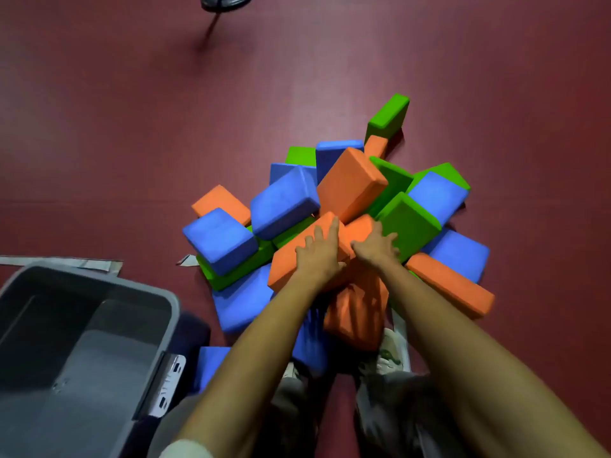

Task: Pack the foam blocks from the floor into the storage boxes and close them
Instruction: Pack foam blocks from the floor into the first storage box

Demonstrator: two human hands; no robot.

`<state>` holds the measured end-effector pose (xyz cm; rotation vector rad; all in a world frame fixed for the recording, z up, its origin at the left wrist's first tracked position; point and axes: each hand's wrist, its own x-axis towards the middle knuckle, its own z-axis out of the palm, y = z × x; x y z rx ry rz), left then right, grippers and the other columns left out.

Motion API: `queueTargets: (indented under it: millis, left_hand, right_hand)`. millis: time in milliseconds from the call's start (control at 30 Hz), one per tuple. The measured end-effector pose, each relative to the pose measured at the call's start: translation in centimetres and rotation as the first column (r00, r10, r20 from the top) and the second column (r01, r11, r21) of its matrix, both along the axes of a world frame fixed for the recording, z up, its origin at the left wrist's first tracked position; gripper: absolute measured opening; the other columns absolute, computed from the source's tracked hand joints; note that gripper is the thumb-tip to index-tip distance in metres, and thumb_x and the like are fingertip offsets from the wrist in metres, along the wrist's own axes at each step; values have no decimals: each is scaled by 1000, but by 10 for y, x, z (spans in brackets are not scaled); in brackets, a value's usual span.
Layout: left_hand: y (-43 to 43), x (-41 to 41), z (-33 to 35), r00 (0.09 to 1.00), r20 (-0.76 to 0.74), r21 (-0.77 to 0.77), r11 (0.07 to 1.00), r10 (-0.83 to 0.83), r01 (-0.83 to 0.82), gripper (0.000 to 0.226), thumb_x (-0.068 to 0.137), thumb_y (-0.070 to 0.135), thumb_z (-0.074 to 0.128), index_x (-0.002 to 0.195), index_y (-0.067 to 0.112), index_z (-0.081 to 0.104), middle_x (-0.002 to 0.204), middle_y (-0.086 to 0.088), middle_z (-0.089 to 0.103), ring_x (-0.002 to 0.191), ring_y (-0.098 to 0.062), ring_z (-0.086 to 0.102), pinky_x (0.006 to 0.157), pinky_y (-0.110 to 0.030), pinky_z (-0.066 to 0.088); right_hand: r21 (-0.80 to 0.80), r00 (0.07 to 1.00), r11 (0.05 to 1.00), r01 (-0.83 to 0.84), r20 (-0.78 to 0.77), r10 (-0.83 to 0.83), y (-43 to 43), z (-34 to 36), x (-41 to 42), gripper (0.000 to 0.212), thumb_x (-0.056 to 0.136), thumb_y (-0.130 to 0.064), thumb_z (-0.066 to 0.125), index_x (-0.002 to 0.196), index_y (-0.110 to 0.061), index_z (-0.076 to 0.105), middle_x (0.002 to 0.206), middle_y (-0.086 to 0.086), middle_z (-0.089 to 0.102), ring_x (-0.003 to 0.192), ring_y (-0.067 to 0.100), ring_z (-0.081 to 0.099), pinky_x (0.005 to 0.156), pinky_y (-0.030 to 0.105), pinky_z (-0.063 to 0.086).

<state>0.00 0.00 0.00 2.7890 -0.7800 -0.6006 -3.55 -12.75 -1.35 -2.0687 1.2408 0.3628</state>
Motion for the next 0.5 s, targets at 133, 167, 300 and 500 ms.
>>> queueTargets:
  millis: [133,167,300,500]
  left_hand:
    - [-17,-2,-20,1000,22,63,998,10,-12,110,79,47,78,156,44,-2,156,-18,23,132,-46,36,97,-62,40]
    - [-19,-1,-27,1000,17,73,997,7,-9,104,82,46,76,155,48,2,157,-19,21,132,-48,36,97,-62,39]
    - [-13,7,-42,997,78,123,992,-24,14,69,92,33,64,148,46,26,155,-20,21,119,-51,46,91,-57,42]
    - [2,13,-3,984,150,-26,995,97,-94,57,80,43,68,128,30,39,117,-14,46,96,-41,61,71,-43,44]
  right_hand:
    - [116,994,987,110,-17,-109,-14,-26,0,95,88,-43,69,157,-11,12,155,31,28,139,43,39,111,45,39]
    - [129,994,985,110,-9,-110,-14,-32,0,89,90,-41,66,156,-10,16,152,29,34,137,42,42,110,43,41]
    - [77,994,991,105,5,-106,-9,-32,3,73,91,-41,63,150,-18,28,143,28,35,128,46,48,104,46,43]
    - [41,984,999,20,174,-27,17,1,7,78,77,-32,68,145,-25,31,131,19,29,112,47,56,99,45,49]
